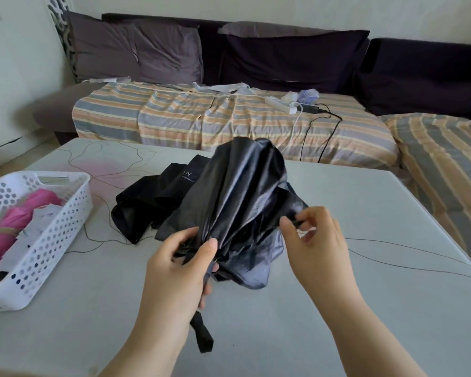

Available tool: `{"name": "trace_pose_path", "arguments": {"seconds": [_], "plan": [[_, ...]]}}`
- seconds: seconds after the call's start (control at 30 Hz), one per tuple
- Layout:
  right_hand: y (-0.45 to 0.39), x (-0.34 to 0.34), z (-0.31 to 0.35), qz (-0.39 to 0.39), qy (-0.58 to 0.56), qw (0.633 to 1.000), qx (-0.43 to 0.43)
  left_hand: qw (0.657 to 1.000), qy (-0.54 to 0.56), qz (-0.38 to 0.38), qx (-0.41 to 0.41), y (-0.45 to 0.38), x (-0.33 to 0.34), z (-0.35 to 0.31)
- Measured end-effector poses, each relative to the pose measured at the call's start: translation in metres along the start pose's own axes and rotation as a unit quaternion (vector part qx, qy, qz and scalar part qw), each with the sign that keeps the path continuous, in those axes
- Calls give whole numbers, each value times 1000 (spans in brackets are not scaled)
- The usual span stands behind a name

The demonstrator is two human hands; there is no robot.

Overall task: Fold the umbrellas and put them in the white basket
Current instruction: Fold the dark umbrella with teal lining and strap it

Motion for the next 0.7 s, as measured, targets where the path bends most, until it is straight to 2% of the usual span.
{"name": "trace_pose_path", "arguments": {"seconds": [0.07, 0.1, 0.2, 0.27, 0.33, 0.37, 0.47, 0.6, 0.7], "plan": [[-1, 4, -6, 26, 14, 999, 27, 1000, 24, -1, -7, -2, -2, 0], [-1, 1, -3, 8, 9, 1000, 11, 1000, 30, 2, -9, -3, -2, 0], [4, -17, 31, -98, -3, 982, -160, 1000, 29, 9, -3, -2, -1, 1], [11, -13, 49, -83, 10, 956, -280, 1000, 23, 11, 1, 1, 2, 2], [16, 2, 50, -30, 62, 938, -338, 1000, 20, 14, 1, 5, 4, 3], [16, 8, 45, -12, 95, 939, -330, 1000, 18, 18, 3, 6, 6, 2], [7, 17, 19, 74, 143, 973, -163, 999, 15, 27, 16, 9, 7, -1], [6, 17, 17, 123, 68, 988, -57, 998, 14, 64, 24, 12, 12, -2], [11, 20, 19, 169, 8, 984, 60, 995, -2, 91, 36, 16, 16, -3]]}}
Point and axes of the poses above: each hand's wrist, its own y-axis away from the middle knuckle, its own x-axis out of the palm, z = x × y, the point moved 6 cm from there along -y, towards the middle knuckle, and after that the axes turned 8 degrees about -z, right-handed, at the moved point
